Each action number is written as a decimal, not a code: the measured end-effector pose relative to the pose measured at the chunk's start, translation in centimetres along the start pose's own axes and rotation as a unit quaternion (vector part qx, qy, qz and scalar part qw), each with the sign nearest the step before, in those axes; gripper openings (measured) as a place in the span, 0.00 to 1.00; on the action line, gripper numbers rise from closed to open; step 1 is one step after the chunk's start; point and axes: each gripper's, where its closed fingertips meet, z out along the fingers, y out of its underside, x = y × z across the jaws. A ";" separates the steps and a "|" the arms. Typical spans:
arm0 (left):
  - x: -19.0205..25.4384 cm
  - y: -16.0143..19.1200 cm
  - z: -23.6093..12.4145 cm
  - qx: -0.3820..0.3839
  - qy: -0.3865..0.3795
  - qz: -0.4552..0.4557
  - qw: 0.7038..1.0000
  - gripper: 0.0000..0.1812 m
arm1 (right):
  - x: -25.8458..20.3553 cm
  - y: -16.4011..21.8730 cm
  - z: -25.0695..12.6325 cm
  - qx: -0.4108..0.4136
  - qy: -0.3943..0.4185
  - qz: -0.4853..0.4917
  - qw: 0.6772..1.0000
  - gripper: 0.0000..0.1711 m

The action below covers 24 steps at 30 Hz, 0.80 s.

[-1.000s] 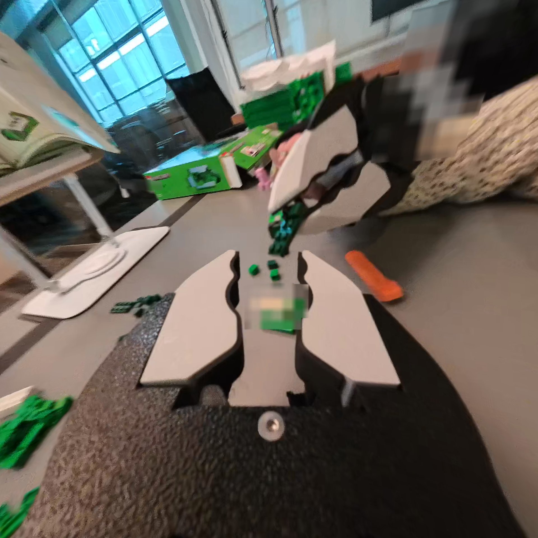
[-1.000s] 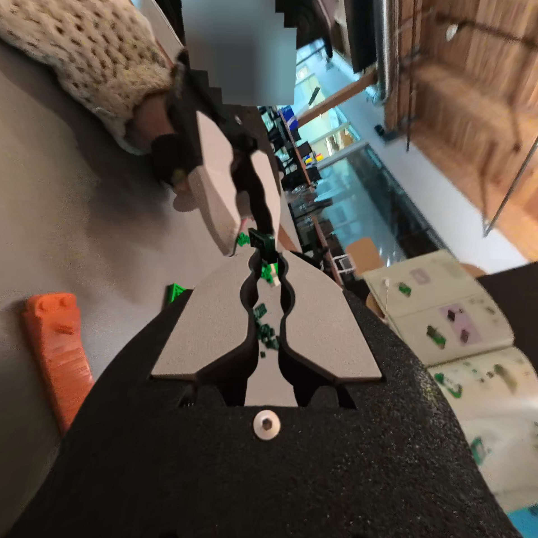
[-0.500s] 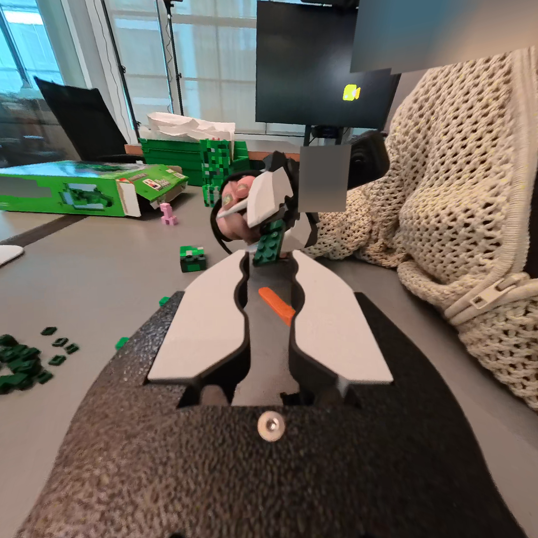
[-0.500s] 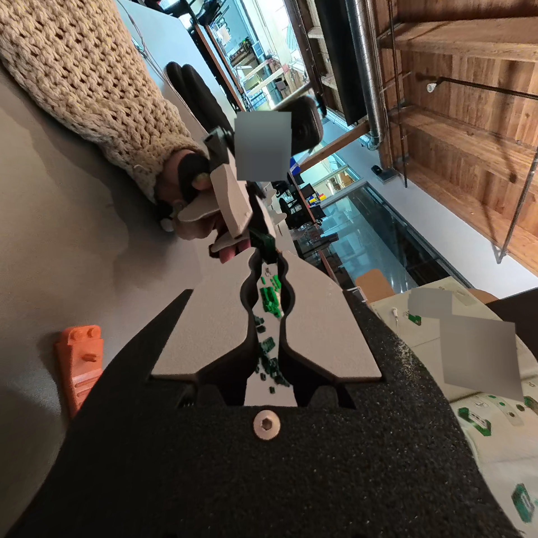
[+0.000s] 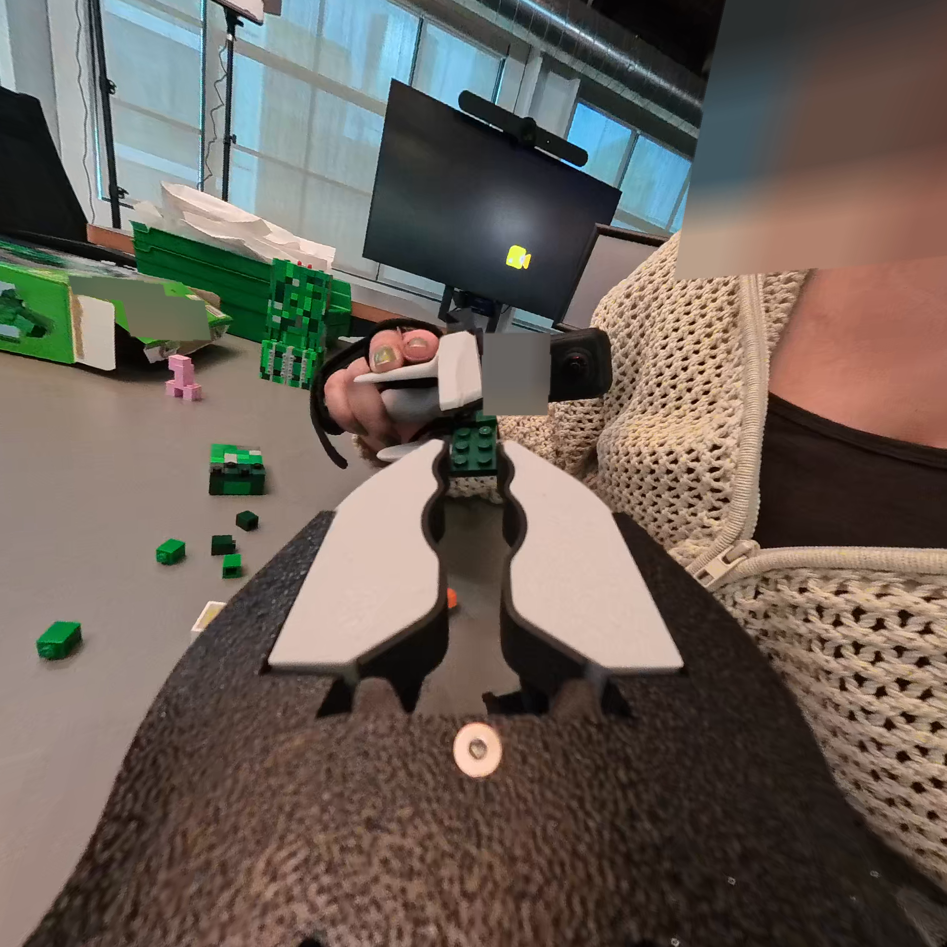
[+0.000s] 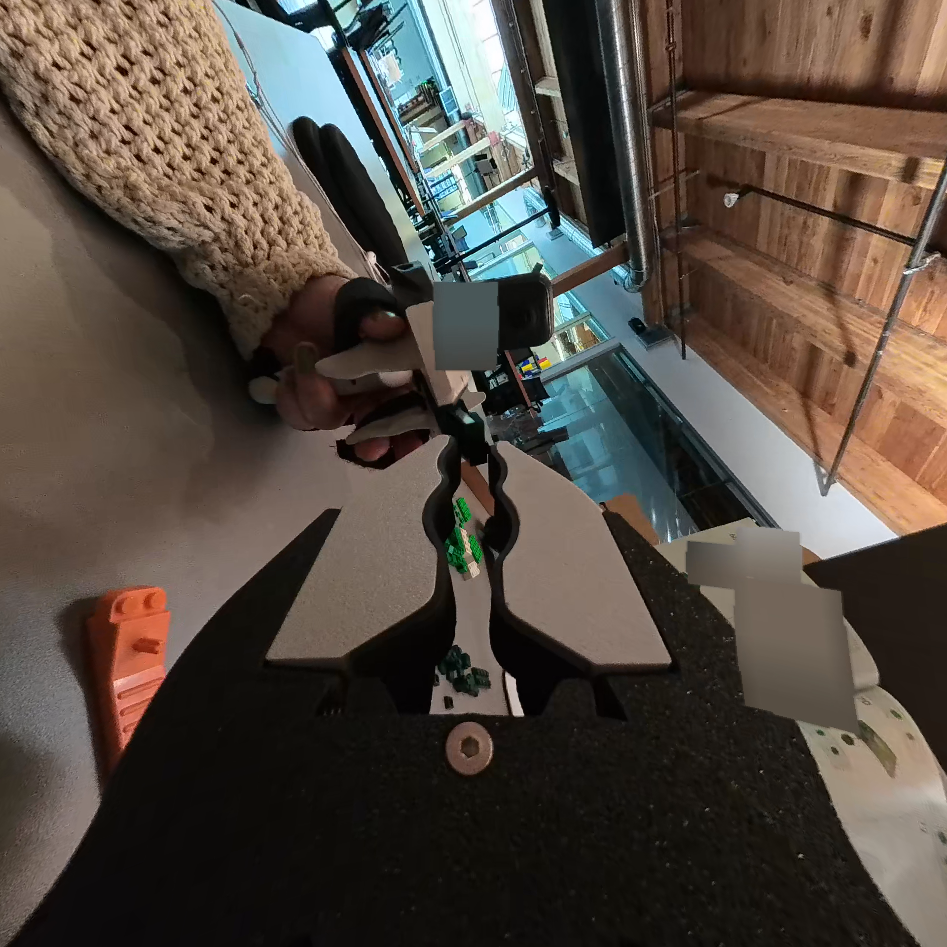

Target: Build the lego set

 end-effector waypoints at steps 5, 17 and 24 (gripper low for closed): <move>-0.1 0.0 -0.1 -0.002 -0.003 0.002 1.000 0.09 | -0.3 -0.4 0.2 -0.004 0.003 0.003 1.000 0.06; -0.3 1.1 -0.3 -0.066 -0.076 0.229 0.968 0.09 | -0.2 0.1 -0.7 0.125 -0.193 0.544 0.807 0.24; 0.3 1.4 0.1 -0.065 -0.051 0.220 0.972 0.09 | -1.3 0.0 -1.1 0.117 -0.236 0.550 0.792 0.25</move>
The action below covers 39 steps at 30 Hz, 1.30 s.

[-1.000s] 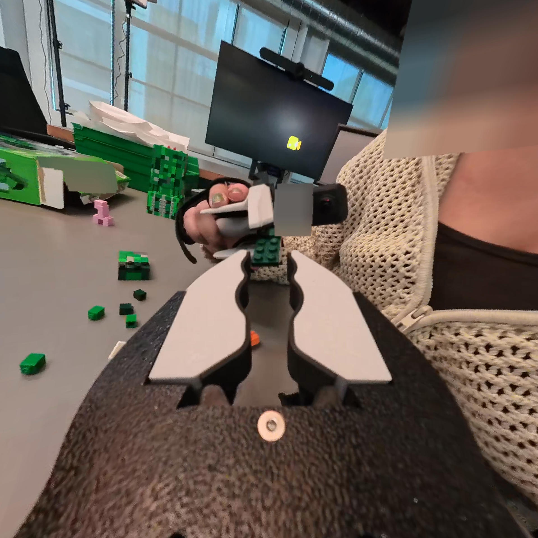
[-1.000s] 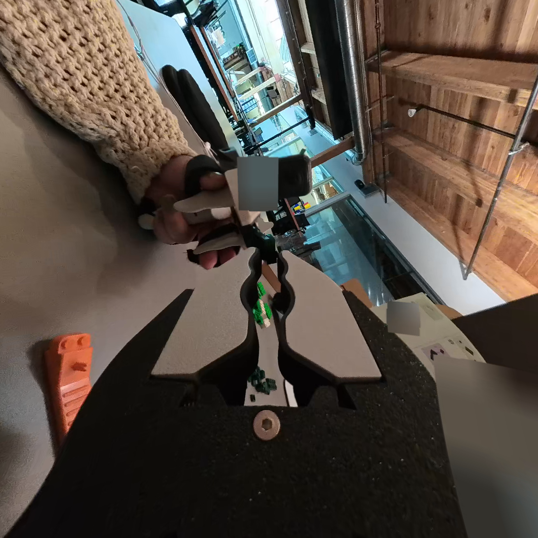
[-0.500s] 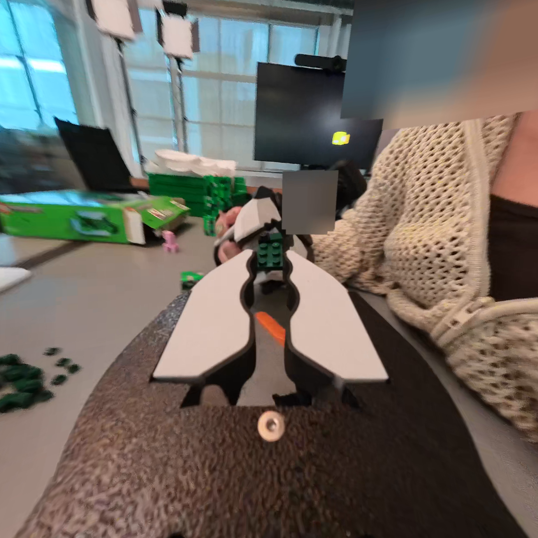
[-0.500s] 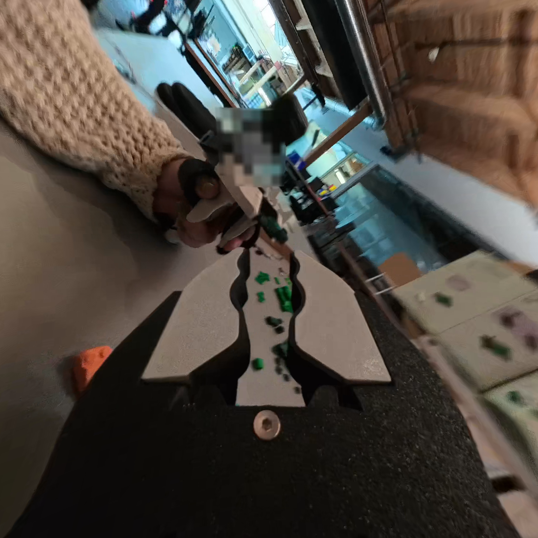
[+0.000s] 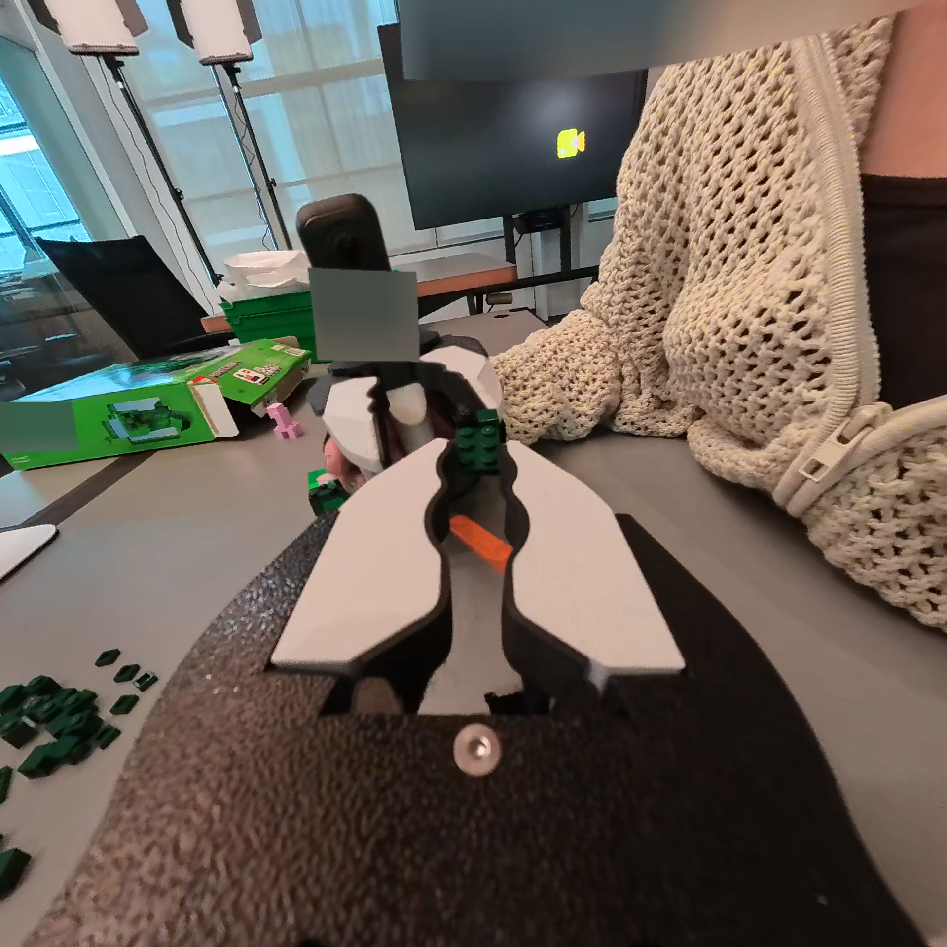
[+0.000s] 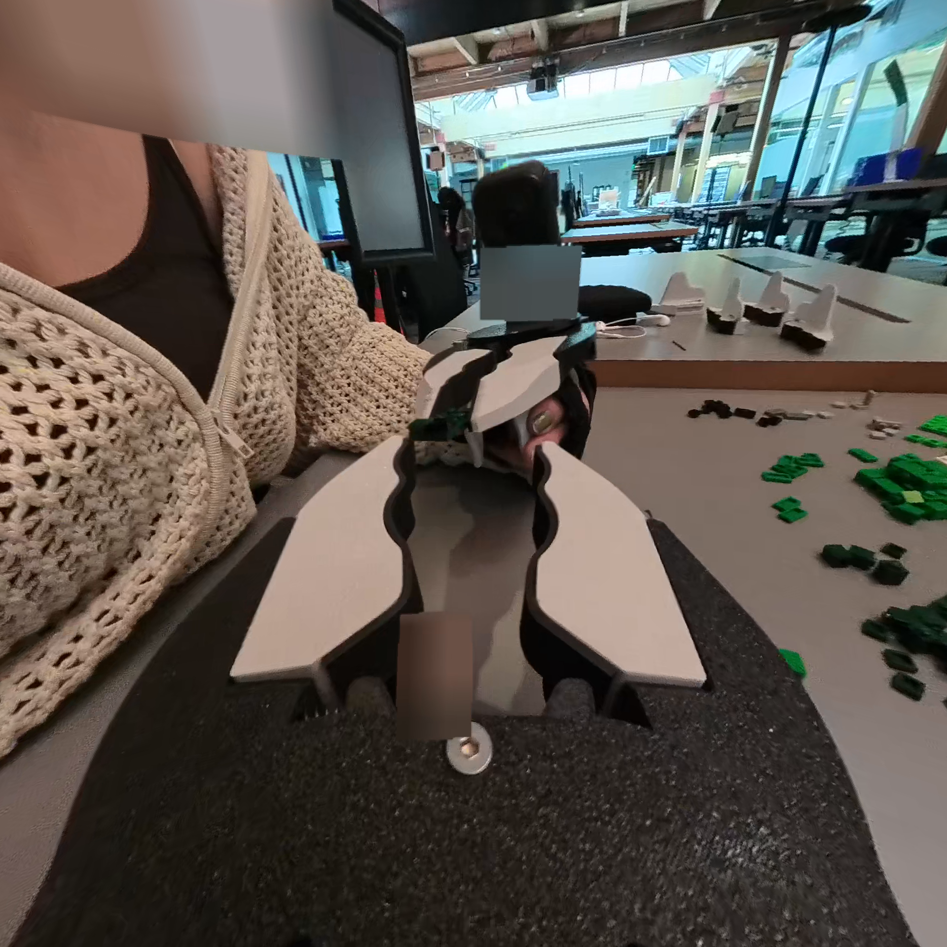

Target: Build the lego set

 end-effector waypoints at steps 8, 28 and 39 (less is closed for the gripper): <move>-0.4 0.2 -0.1 -0.006 -0.013 0.002 1.000 0.09 | 1.0 -0.7 -1.3 0.012 0.036 -0.015 0.999 0.23; -0.7 0.6 -0.1 -0.020 -0.020 0.007 1.000 0.09 | 0.9 -0.1 -1.2 -0.018 0.040 -0.015 0.999 0.21; -2.1 2.0 -0.2 -0.073 -0.073 0.033 0.994 0.09 | 1.0 0.6 -1.1 -0.057 0.060 -0.070 0.994 0.19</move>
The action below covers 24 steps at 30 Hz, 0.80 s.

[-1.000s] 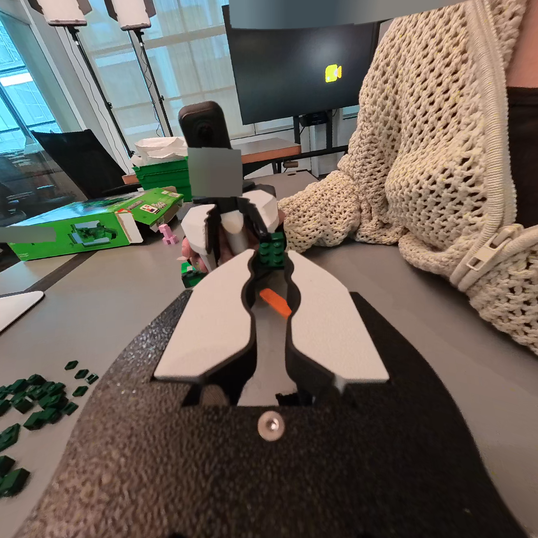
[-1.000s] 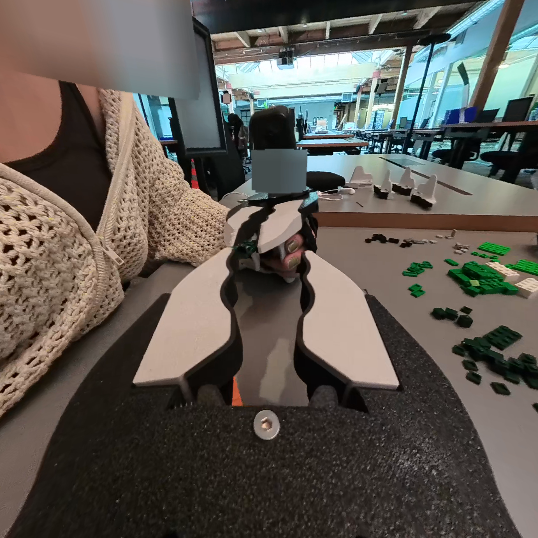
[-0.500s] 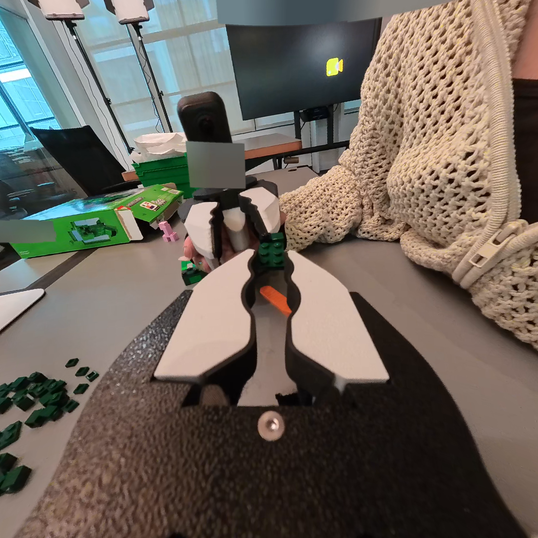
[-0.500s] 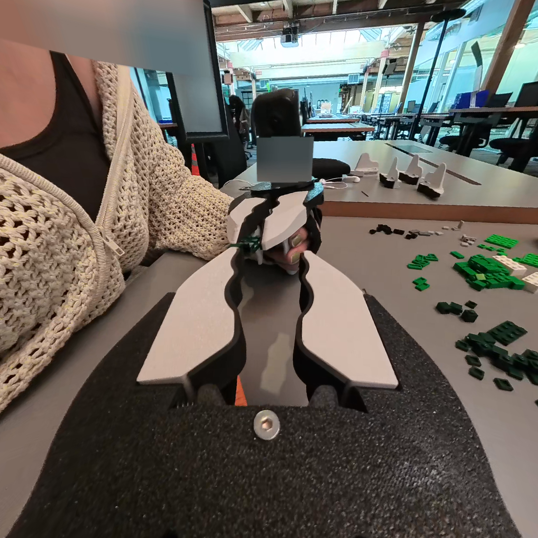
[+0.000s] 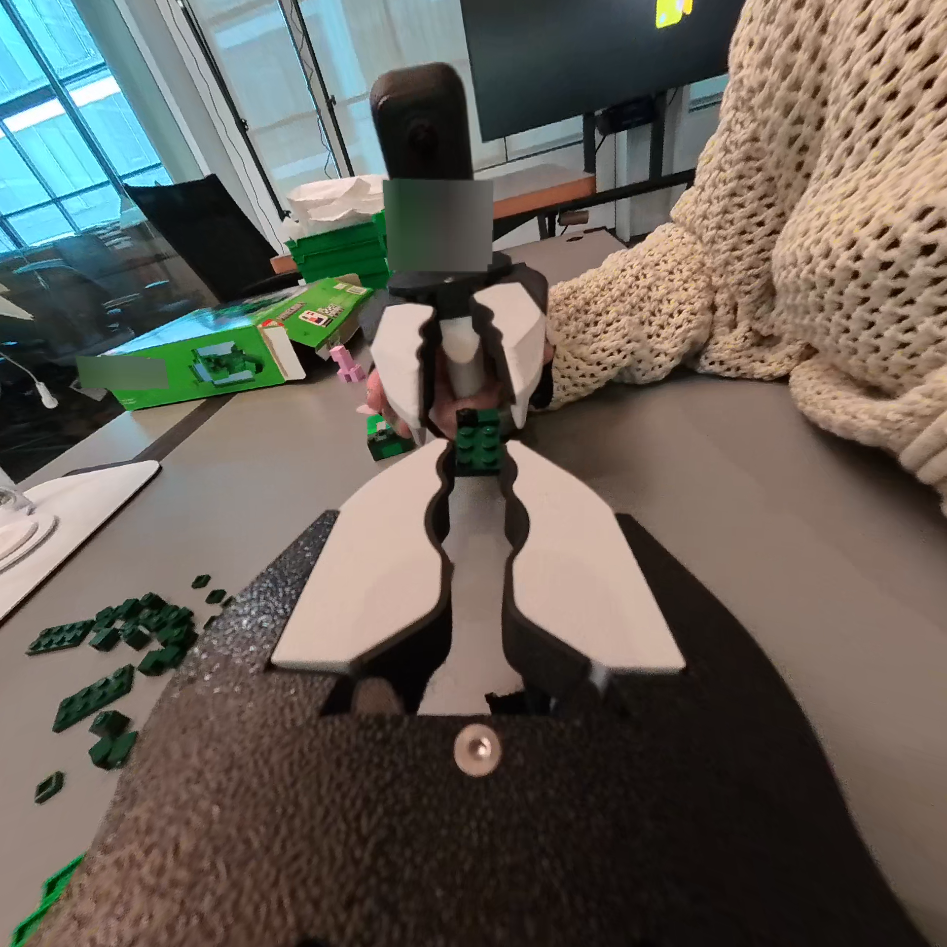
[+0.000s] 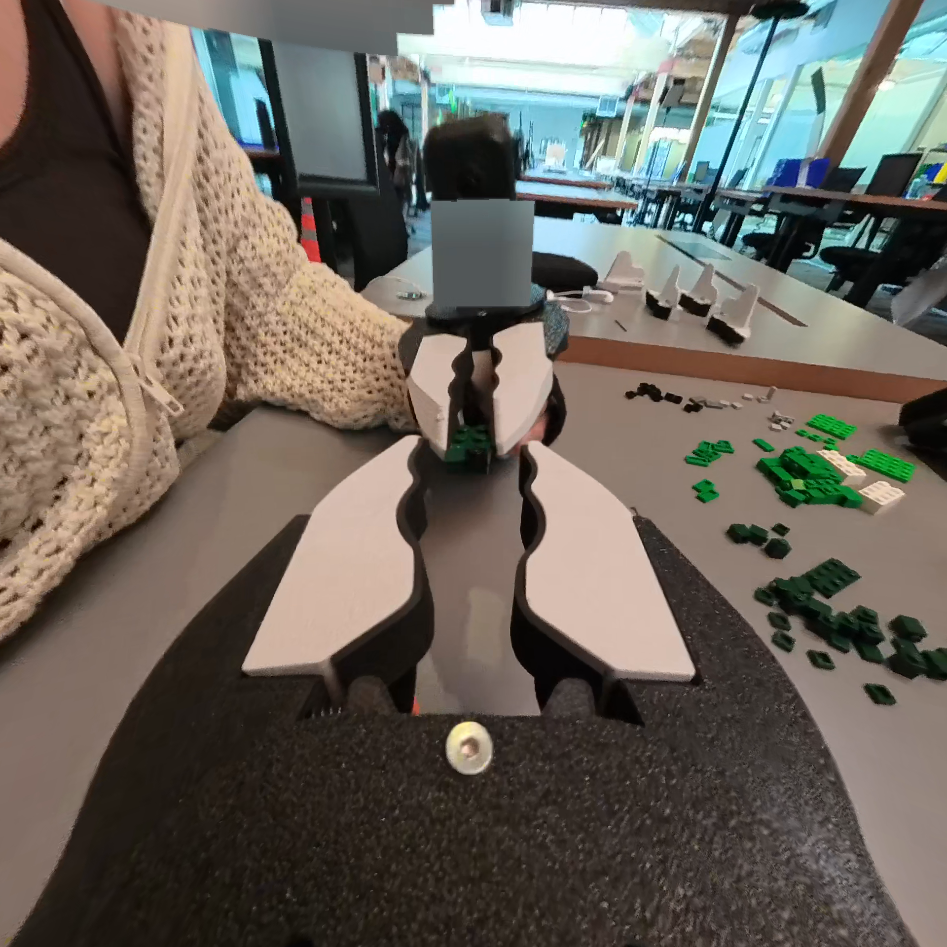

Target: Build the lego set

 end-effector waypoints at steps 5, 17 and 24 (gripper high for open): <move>0.0 0.2 0.0 -0.008 -0.003 0.007 1.000 0.09 | -0.3 0.5 0.2 -0.025 0.000 -0.026 0.999 0.11; -0.8 -0.1 -0.2 -0.006 -0.031 0.015 0.999 0.09 | 0.5 0.4 0.4 -0.046 0.048 -0.079 0.995 0.09; -1.4 -0.1 -0.4 -0.007 -0.053 0.023 0.998 0.09 | 1.1 0.3 0.6 -0.046 0.077 -0.092 0.992 0.10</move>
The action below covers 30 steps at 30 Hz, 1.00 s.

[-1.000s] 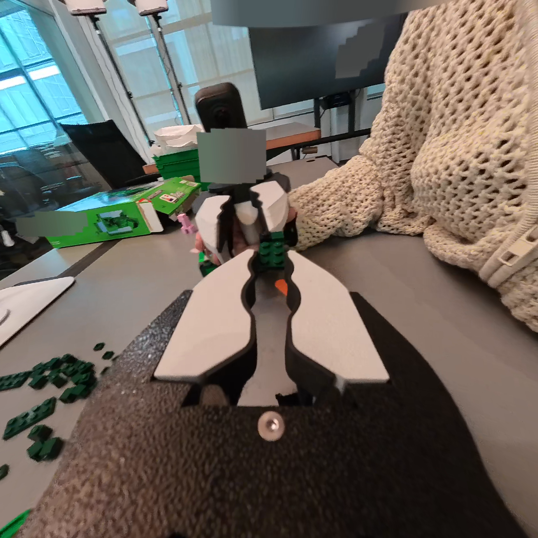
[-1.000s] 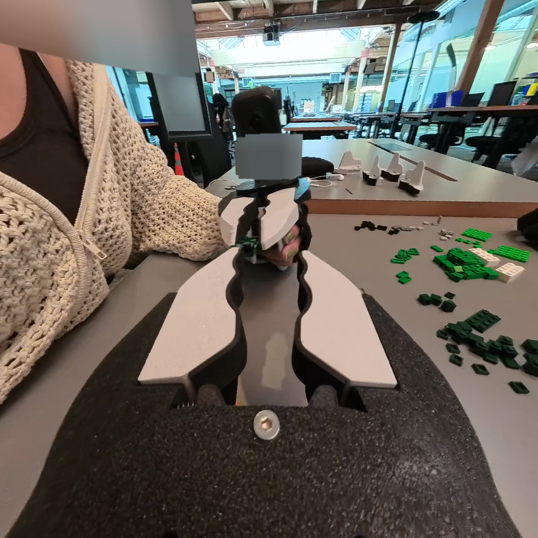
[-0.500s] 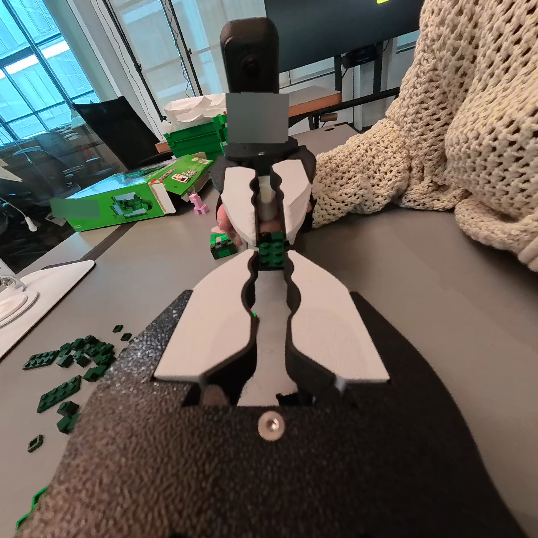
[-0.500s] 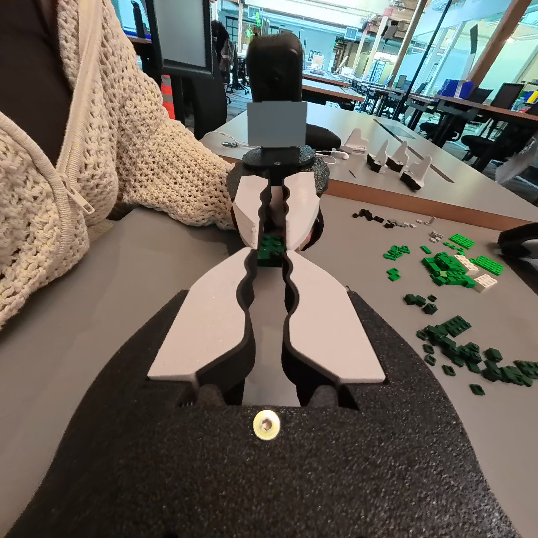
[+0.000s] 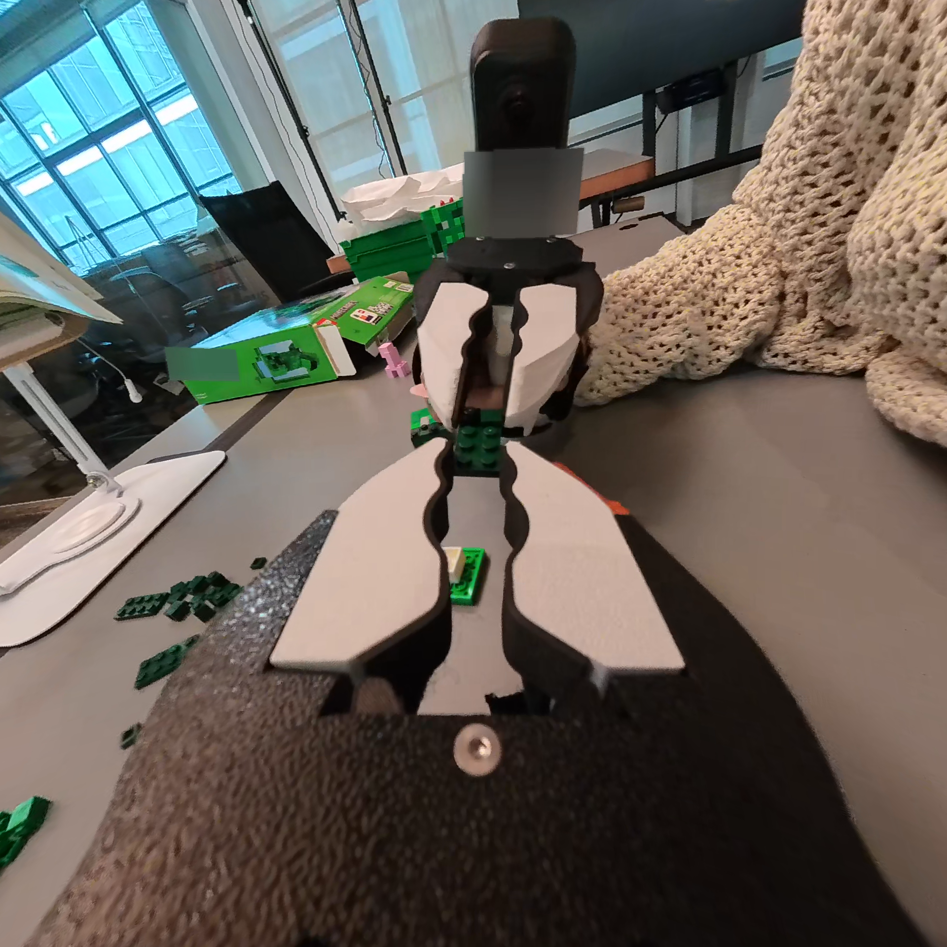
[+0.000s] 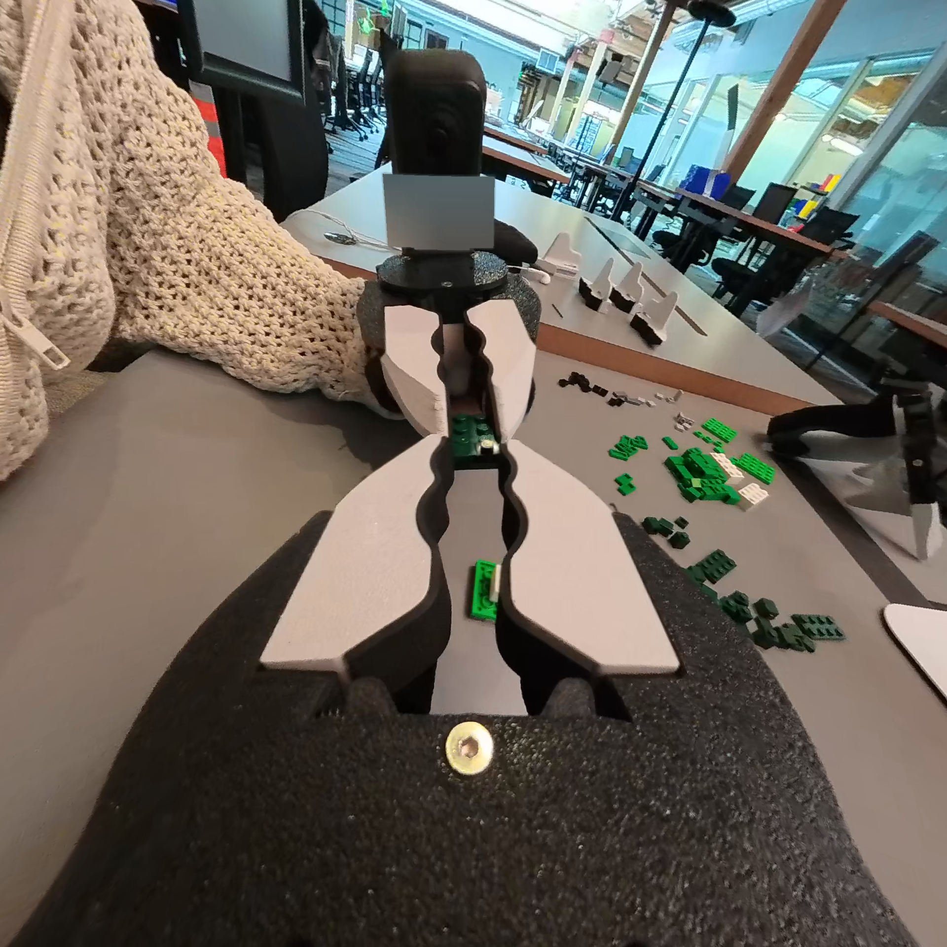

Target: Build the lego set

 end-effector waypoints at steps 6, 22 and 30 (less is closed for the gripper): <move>-0.5 0.0 -0.1 -0.001 -0.017 0.002 1.000 0.09 | 0.4 -0.1 0.2 -0.001 0.024 -0.006 1.000 0.10; -1.0 0.2 -0.2 -0.005 -0.033 0.004 0.999 0.09 | 1.0 0.0 0.4 -0.008 0.057 -0.023 0.998 0.10; 1.0 -0.1 0.0 0.010 0.041 -0.008 0.999 0.09 | -1.0 -0.3 -0.1 0.026 -0.045 0.026 0.998 0.12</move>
